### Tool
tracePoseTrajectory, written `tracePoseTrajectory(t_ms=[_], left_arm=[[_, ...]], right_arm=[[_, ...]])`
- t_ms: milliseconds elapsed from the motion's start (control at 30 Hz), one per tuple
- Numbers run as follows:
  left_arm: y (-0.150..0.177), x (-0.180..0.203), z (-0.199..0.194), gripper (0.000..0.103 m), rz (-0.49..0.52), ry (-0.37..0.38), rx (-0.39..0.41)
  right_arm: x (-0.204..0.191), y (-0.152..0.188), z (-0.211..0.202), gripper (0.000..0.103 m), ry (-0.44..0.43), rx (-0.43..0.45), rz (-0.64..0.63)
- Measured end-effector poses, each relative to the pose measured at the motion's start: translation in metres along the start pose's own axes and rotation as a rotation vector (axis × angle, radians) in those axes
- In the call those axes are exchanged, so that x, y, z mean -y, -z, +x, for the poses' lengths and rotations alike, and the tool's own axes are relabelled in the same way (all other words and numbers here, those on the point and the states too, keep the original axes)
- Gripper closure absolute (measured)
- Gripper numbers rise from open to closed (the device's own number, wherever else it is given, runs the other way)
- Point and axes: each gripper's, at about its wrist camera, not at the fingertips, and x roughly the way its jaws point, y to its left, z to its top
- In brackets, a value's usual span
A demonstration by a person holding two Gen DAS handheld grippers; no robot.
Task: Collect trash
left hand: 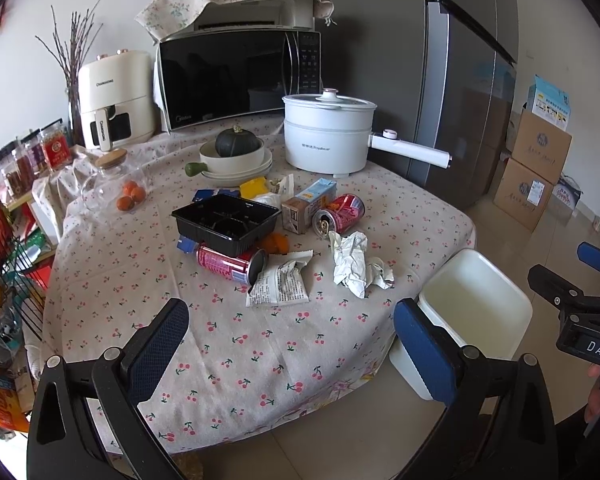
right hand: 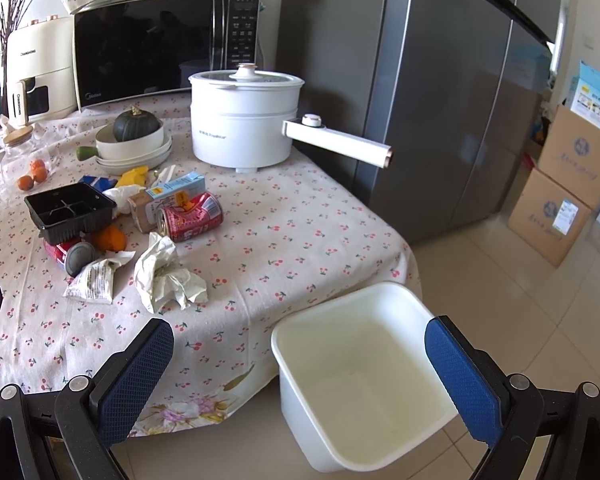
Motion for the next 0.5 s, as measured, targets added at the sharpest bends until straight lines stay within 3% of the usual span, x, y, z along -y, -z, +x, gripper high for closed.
tracePoseTrajectory(t_ms=[500], left_arm=[[0.0023, -0.0011, 0.0013, 0.000, 0.005, -0.004, -0.004]], right_arm=[[-0.0007, 0.0012, 0.0012, 0.000, -0.002, -0.008, 0.000]])
